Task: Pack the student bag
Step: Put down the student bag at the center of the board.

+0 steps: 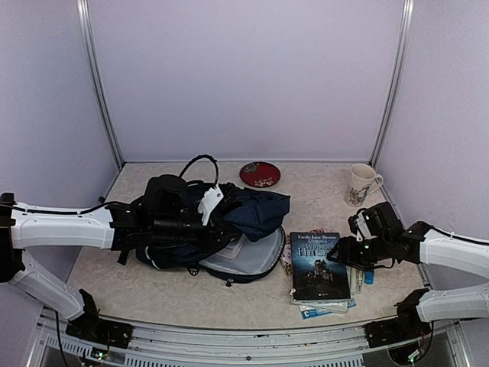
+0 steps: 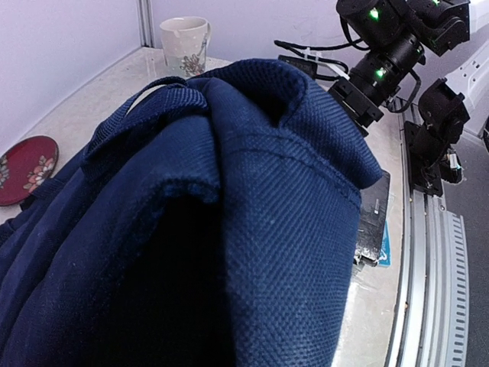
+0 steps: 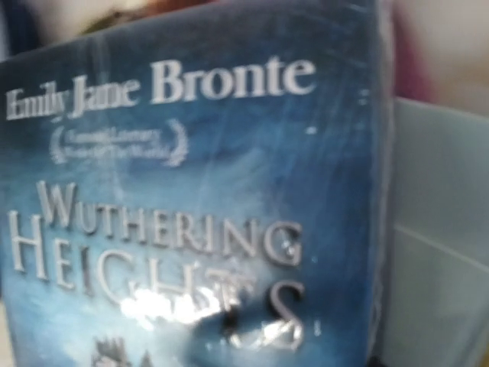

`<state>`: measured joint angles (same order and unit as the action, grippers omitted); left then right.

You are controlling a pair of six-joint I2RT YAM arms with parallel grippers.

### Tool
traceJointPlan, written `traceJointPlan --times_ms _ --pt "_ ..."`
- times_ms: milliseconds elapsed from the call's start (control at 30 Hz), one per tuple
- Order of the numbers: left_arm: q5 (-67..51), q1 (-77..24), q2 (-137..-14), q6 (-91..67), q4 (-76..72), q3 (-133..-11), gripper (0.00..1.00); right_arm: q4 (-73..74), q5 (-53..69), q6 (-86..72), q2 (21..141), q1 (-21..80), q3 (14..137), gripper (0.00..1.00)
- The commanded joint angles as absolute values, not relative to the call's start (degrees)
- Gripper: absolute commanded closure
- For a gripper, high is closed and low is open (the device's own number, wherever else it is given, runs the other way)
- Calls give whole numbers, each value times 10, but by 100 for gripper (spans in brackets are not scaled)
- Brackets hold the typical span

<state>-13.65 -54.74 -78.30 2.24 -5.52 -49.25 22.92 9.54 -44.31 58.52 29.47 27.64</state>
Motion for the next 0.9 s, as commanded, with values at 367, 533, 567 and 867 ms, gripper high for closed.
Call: traceJointPlan --times_ms 367,533,567,867 --pt "-277 -606 -880 -86 -163 -518 100 91 264 -437 629 291 236 38" --pt "-291 -619 -902 -94 -150 -531 100 195 229 -411 633 292 246 35" --pt "-287 -619 -903 -94 -151 -530 100 203 229 -408 631 291 243 35" --pt "-326 -621 -933 -135 -175 -531 100 -42 345 -518 659 347 195 34"
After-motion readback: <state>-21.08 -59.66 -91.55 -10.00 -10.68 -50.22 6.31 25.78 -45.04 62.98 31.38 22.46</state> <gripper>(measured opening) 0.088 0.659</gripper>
